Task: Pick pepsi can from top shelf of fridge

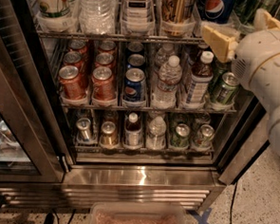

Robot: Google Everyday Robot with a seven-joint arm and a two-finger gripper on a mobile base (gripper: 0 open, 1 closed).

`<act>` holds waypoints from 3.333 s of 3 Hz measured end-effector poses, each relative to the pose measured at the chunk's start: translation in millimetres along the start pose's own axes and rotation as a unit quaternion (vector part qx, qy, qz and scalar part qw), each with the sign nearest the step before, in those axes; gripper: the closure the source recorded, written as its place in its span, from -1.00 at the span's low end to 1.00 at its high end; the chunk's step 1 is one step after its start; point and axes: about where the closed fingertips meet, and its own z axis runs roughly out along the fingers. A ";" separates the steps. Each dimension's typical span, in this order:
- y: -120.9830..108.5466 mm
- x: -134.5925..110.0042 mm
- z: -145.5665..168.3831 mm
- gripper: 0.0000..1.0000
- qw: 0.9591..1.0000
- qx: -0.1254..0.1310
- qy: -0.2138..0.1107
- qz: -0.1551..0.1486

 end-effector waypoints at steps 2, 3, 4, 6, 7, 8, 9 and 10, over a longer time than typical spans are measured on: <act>-0.7 -3.1 10.1 -0.60 1.000 -0.005 -0.013 0.009; 1.7 -4.8 16.9 -0.54 1.000 -0.011 -0.017 0.019; 2.7 -2.4 36.7 -0.44 0.999 -0.019 -0.015 0.025; -0.8 0.0 50.8 -0.48 0.999 -0.018 -0.012 0.024; -4.3 1.9 57.6 -0.46 1.000 -0.014 -0.012 0.024; -11.1 3.3 64.9 -0.46 1.000 -0.006 -0.013 0.024; -13.4 3.8 73.4 -0.46 1.000 -0.002 -0.015 0.023; -15.6 6.2 82.0 -0.46 1.000 0.001 -0.013 0.024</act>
Offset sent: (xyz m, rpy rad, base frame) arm 0.0159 -0.0021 0.0034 0.0427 -0.0213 0.0364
